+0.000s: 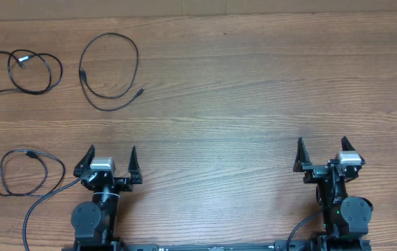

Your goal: Untangle cables

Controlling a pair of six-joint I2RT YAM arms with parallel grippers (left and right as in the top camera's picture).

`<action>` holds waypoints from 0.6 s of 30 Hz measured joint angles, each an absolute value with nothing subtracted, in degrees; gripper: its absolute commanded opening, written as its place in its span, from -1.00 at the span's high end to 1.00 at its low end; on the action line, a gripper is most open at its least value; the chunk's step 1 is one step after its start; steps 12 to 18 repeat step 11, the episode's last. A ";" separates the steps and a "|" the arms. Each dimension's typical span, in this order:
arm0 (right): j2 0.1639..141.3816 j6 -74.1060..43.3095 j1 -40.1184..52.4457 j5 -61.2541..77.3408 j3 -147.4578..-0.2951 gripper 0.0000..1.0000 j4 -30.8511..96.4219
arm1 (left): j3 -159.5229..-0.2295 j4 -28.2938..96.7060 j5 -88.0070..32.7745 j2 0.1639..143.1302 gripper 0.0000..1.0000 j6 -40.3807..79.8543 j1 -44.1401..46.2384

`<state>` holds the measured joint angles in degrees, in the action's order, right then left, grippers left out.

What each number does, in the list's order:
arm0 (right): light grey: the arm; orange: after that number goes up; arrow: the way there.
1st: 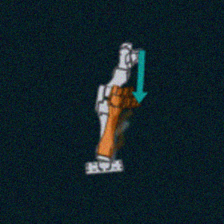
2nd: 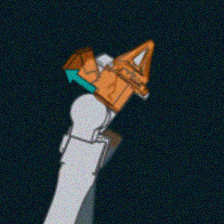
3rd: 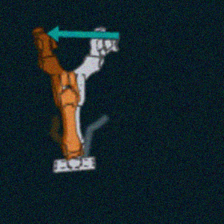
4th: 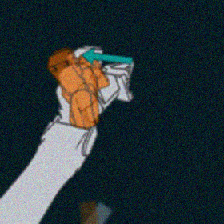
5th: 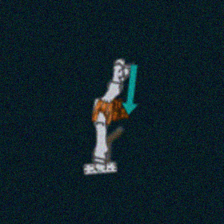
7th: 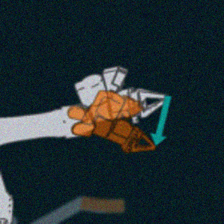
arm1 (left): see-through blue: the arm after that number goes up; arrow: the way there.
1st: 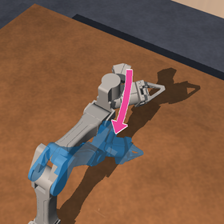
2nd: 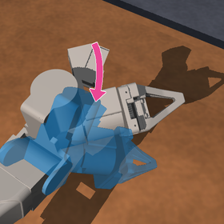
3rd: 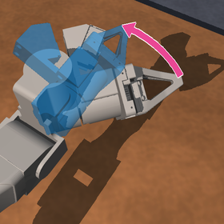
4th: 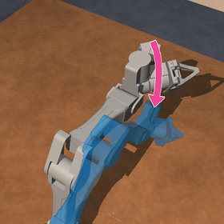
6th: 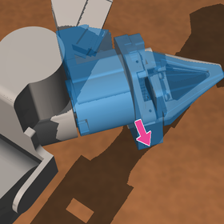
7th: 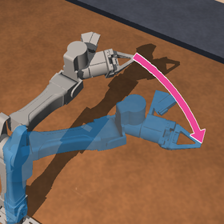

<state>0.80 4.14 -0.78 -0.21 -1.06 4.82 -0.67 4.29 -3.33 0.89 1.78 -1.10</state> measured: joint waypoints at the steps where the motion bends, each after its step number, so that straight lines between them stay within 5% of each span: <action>1: 0.80 4.12 -0.78 -0.21 -1.06 -1.00 4.84 | -0.67 4.29 -3.33 0.89 -0.99 1.78 -1.10; 18: 0.80 4.14 -0.78 -0.21 -1.06 -1.00 4.82 | -0.67 4.29 -3.33 0.91 -0.99 1.78 -1.10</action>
